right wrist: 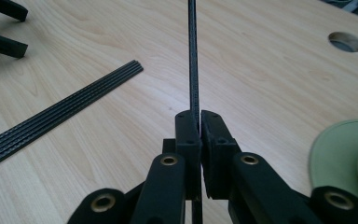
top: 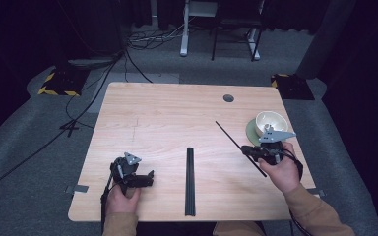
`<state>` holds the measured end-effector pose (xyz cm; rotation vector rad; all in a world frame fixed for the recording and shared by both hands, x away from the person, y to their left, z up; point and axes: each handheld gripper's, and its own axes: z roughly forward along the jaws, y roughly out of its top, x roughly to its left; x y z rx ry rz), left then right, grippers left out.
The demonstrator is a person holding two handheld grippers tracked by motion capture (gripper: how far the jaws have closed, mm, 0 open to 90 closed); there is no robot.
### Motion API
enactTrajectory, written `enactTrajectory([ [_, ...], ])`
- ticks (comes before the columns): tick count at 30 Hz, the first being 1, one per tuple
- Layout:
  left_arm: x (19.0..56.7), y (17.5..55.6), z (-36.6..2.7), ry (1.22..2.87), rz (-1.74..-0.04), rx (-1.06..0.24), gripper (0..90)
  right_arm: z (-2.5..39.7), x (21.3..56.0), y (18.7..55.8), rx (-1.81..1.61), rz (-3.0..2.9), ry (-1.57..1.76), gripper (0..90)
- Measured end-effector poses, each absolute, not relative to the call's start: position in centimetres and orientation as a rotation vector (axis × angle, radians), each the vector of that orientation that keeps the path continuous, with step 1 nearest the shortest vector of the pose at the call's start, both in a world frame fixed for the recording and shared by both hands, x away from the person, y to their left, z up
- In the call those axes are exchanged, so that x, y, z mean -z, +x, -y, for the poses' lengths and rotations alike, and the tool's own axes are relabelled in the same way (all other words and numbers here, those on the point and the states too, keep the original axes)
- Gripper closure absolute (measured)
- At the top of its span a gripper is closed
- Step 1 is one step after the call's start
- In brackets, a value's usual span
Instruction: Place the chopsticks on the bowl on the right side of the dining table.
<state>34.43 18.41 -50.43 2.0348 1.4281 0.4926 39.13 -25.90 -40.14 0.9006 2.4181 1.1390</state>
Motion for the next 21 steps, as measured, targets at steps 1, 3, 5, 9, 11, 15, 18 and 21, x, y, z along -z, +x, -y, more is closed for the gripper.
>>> enactTrajectory([
  [1, 50.4, 34.4, -18.4, 2.035, -1.428, -0.490, 0.4, 26.1, 39.8, 39.2, -1.141, -2.411, 0.906, 86.4],
  [3, 50.4, 34.4, -18.4, 2.035, -1.428, -0.490, 0.4, 26.4, 39.2, 39.3, -1.140, -2.405, 0.903, 86.4],
  [5, 50.4, 34.4, -18.4, 2.037, -1.425, -0.493, 0.4, 27.1, 38.3, 39.6, -1.143, -2.399, 0.902, 86.4],
  [9, 50.4, 34.4, -18.4, 2.037, -1.426, -0.492, 0.4, 27.6, 37.4, 39.8, -1.128, -2.373, 0.916, 86.4],
  [11, 50.4, 34.4, -18.4, 2.037, -1.425, -0.492, 0.4, 28.0, 36.8, 39.9, -1.138, -2.365, 0.920, 86.4],
  [15, 50.4, 34.4, -18.4, 2.037, -1.426, -0.494, 0.4, 28.8, 36.1, 40.3, -1.147, -2.348, 0.938, 86.4],
  [18, 50.4, 34.4, -18.4, 2.037, -1.426, -0.492, 0.5, 29.4, 35.7, 40.7, -1.139, -2.341, 0.958, 86.4],
  [21, 50.4, 34.4, -18.4, 2.035, -1.428, -0.492, 0.4, 30.1, 35.2, 41.3, -1.123, -2.335, 0.972, 86.4],
])
